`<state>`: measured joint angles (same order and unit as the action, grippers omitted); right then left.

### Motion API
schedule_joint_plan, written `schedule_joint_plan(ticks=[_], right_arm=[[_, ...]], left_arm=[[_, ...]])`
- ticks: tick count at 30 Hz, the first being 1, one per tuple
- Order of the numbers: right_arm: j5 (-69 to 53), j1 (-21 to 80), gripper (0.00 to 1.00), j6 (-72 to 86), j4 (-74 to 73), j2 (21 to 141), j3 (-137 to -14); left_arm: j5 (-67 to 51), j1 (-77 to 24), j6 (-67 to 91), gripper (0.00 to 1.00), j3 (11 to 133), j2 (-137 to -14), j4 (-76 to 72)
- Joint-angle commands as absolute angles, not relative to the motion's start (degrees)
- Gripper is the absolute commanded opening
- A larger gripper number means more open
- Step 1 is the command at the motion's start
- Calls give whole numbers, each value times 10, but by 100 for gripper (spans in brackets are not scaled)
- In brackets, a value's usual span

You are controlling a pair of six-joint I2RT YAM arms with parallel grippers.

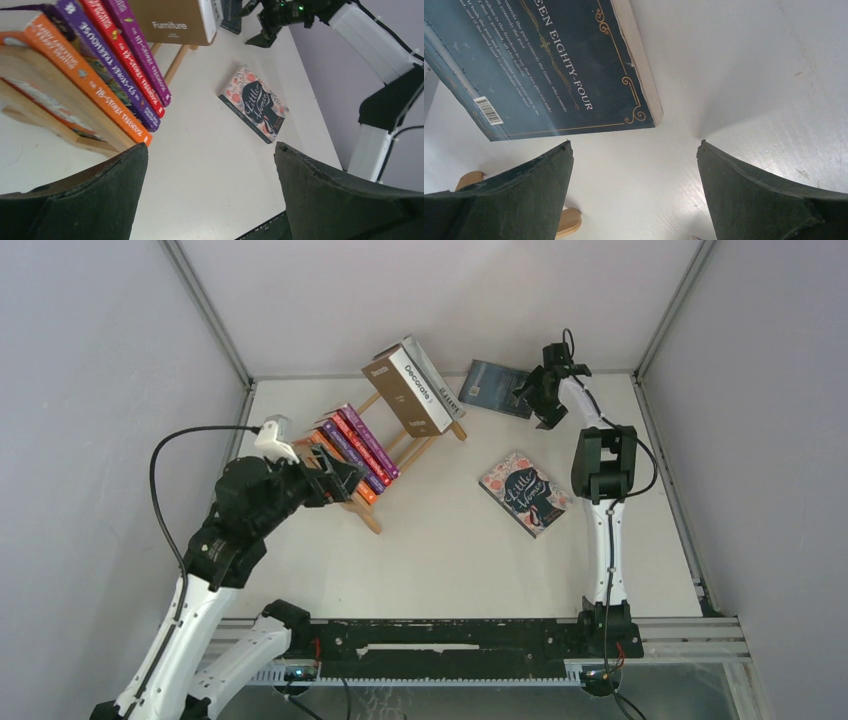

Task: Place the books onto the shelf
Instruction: Pick up the book from the center of the board.

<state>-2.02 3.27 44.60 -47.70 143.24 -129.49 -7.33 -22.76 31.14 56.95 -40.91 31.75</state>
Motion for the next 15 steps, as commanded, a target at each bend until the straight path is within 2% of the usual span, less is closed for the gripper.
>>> schedule_joint_plan(ticks=[1, 11, 15], right_arm=[[-21, 48, 100, 410, -446, 1383, -1293], [-39, 119, 100, 328, -432, 1330, -1312], [-35, 130, 100, 303, -432, 1309, -1282]], left_arm=[[-2, -230, 334, 100, 551, -392, 343], [77, -230, 395, 100, 507, -330, 364], [95, -229, 423, 100, 485, -301, 366]])
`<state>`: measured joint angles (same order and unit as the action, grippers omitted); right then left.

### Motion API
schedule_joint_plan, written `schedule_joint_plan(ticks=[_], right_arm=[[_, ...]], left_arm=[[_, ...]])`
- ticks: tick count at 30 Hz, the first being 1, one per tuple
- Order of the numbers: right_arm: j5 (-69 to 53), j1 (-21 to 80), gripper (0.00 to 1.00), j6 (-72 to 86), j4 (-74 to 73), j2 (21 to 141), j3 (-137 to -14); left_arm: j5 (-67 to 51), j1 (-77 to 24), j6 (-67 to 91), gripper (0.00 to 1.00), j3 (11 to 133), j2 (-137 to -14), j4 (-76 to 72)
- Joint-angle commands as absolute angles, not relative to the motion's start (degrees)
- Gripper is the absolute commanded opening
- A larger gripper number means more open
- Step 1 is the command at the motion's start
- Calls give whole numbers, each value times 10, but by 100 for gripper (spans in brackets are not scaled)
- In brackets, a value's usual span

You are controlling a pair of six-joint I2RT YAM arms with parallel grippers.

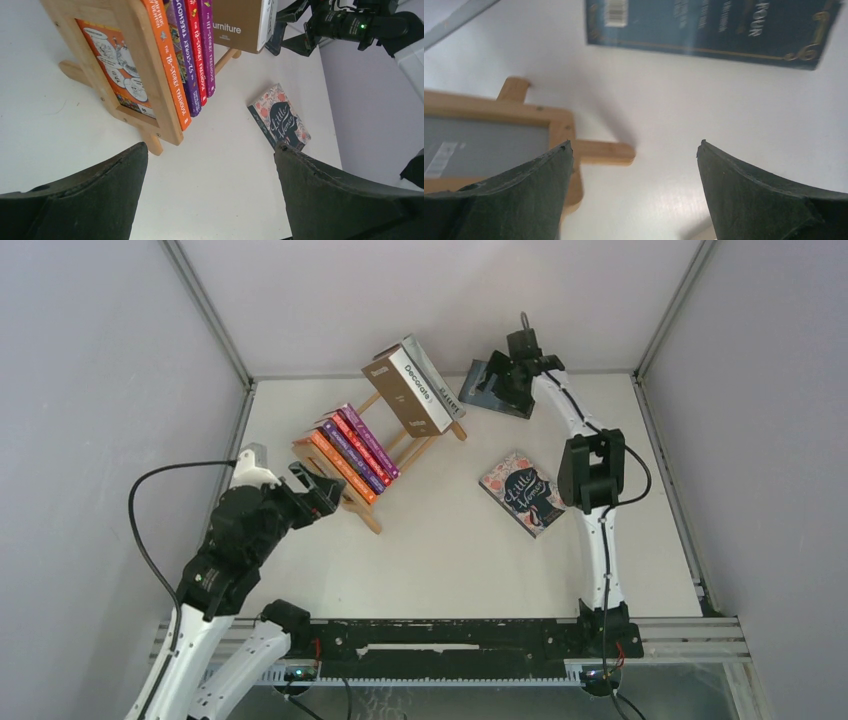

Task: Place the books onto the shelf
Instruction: Pick up the book from the center of the board.

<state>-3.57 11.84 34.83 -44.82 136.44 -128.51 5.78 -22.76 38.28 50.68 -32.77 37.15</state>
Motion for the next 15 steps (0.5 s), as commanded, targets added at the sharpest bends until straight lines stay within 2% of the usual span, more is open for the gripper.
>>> schedule_joint_plan(ticks=[1, 4, 10, 15], right_arm=[[-28, 131, 100, 298, -425, 1297, -1264], [-28, 129, 100, 283, -382, 1250, -1189], [-42, 128, 100, 273, -369, 1228, -1135], [-57, 127, 94, 280, -356, 1221, -1108]], left_arm=[[99, -229, 430, 100, 477, -292, 366], [111, -229, 449, 100, 451, -265, 366], [128, -225, 478, 98, 413, -238, 361], [137, -224, 505, 91, 388, -220, 364]])
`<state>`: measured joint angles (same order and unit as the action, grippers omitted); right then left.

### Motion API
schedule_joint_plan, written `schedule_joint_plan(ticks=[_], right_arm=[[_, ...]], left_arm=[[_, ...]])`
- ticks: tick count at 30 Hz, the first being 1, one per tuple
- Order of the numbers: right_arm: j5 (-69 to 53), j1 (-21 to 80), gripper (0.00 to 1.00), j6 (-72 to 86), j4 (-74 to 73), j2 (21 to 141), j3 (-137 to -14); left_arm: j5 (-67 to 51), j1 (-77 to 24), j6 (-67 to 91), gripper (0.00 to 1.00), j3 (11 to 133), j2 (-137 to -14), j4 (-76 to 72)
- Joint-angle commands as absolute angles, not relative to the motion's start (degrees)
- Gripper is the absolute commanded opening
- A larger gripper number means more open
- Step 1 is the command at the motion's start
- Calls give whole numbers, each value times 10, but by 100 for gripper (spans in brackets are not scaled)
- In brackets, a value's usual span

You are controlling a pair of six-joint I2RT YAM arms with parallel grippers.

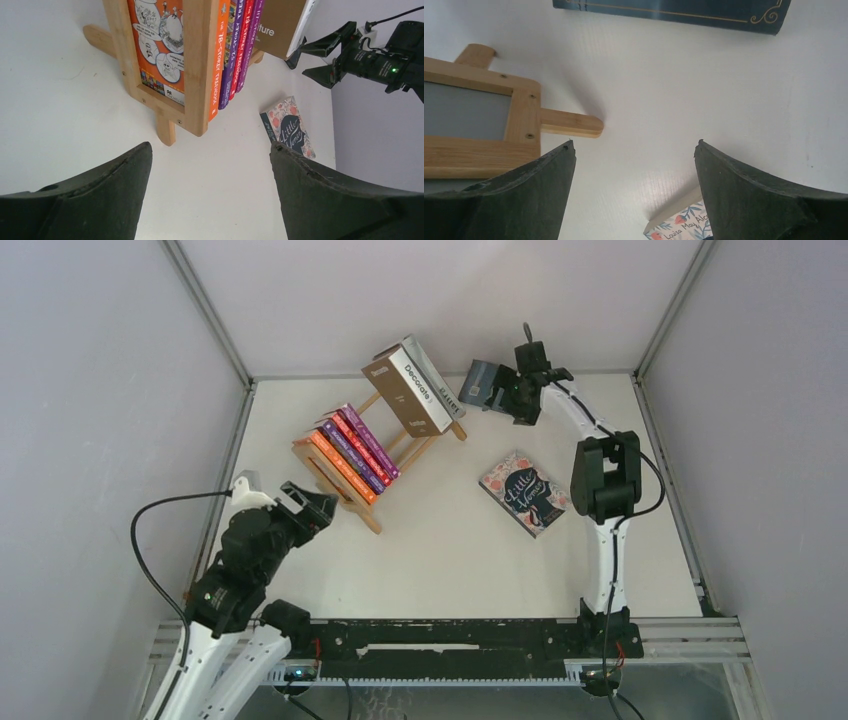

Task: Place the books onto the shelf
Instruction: Pick up the book from the center of the board.

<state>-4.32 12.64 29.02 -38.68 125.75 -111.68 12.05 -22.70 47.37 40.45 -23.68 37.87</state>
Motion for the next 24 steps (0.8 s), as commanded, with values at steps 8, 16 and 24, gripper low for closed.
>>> schedule_joint_plan(ticks=[8, 16, 24], right_arm=[[-3, 98, 81, 251, -380, 1142, -1027], [51, 79, 77, 261, -364, 1005, -830], [41, 51, 74, 270, -355, 968, -751]], left_arm=[[65, -224, 517, 86, 354, -187, 348], [24, -283, 566, 82, 288, -169, 286], [156, -471, 606, 82, 296, -254, 220]])
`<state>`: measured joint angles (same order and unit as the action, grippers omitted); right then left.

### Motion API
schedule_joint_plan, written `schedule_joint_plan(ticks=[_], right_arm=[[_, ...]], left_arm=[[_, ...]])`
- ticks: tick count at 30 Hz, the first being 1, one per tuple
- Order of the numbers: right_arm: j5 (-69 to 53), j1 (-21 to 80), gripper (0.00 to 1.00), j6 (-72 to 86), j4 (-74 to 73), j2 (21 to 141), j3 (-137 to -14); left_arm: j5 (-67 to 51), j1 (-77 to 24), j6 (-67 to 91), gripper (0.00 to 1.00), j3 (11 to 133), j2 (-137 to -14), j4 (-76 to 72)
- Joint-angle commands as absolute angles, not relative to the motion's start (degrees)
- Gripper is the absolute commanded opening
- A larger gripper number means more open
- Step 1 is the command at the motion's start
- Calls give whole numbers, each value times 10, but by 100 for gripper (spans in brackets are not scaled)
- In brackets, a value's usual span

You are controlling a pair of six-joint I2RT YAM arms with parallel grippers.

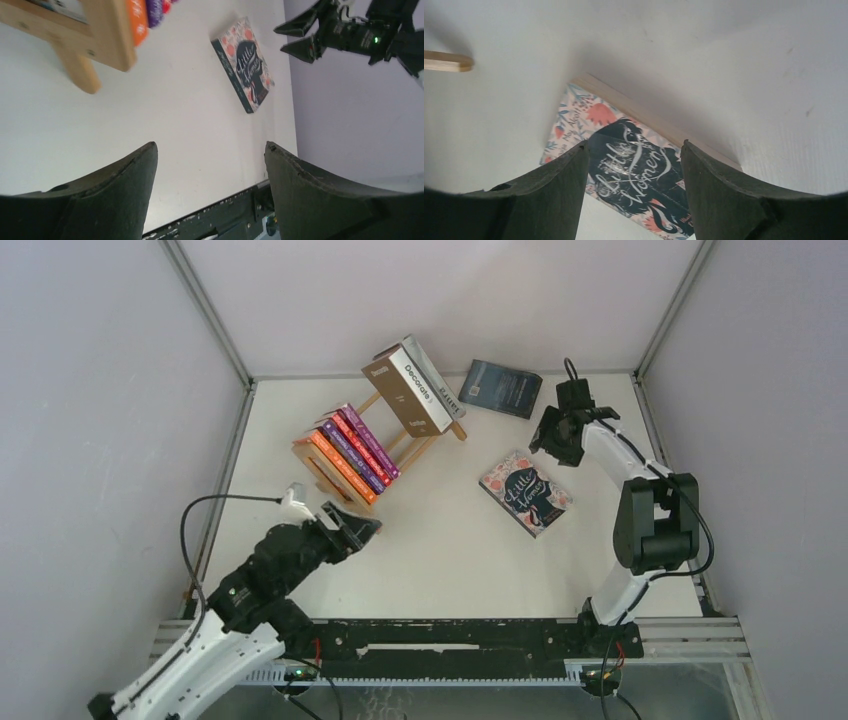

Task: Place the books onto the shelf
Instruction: Pick up the book from the center of the board.

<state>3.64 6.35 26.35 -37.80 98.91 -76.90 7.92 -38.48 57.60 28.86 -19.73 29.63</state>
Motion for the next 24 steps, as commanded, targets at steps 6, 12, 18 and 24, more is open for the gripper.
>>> schedule_joint_plan(ticks=[6, 12, 18, 24], right_arm=[[35, 23, 73, 260, -359, 979, -737], [6, -13, 73, 267, -336, 977, -708], [-30, -13, 73, 285, -333, 996, -708], [-61, -14, 73, 288, -343, 1021, -709]], left_arm=[[225, -601, 628, 83, 342, -424, 123], [216, -657, 612, 86, 430, -626, 36], [213, -659, 574, 88, 512, -759, 3], [179, -650, 564, 91, 580, -871, -30]])
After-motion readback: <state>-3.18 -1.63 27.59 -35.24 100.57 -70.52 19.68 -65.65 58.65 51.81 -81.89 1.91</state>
